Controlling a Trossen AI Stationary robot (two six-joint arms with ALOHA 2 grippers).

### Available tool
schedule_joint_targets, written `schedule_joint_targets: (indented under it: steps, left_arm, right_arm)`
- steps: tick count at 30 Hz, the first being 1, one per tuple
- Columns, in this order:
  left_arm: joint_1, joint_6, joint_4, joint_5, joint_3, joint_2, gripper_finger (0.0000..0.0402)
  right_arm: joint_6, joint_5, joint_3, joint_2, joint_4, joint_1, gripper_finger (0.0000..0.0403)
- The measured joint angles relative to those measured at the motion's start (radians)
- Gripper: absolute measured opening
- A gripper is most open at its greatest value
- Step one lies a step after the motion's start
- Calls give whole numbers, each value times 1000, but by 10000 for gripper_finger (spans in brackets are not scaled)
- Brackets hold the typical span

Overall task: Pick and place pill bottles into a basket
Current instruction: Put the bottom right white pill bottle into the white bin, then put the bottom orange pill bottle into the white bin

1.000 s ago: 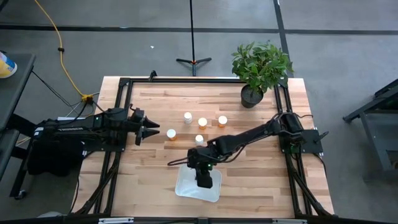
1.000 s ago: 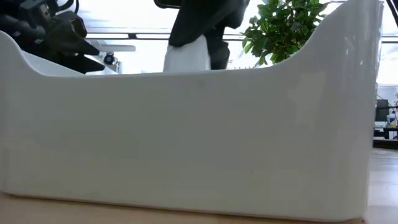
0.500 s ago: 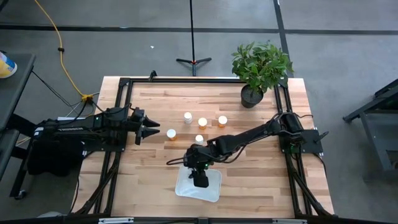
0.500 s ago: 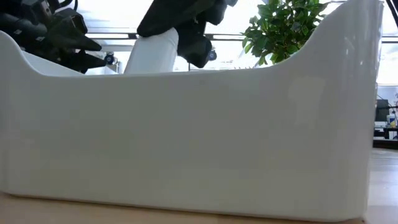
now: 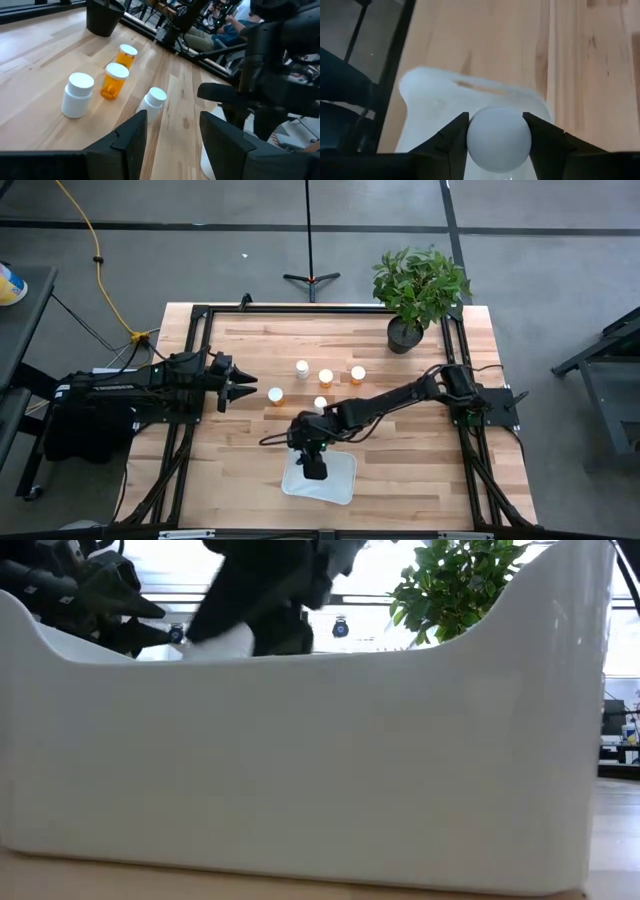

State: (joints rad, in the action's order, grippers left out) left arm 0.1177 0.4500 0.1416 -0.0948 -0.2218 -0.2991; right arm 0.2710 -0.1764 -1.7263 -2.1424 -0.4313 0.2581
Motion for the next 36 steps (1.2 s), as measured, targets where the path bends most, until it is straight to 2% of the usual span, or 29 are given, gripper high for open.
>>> schedule_joint_targets:
  steps: [9,21,29,36]
  left_arm:
    - [0,3,-34,-52,0,0,216]
    - [0,4,-35,-54,0,0,216]
    - [0,7,-35,-55,0,0,216]
    - [0,6,-35,-55,0,0,216]
  right_arm:
    - [-27,-11,-74,-1,-78,-1,181]
    - [-11,2,-77,-1,-114,-3,250]
    - [-31,35,-86,-1,-119,-4,254]
    - [-70,130,-192,-1,-169,-56,254]
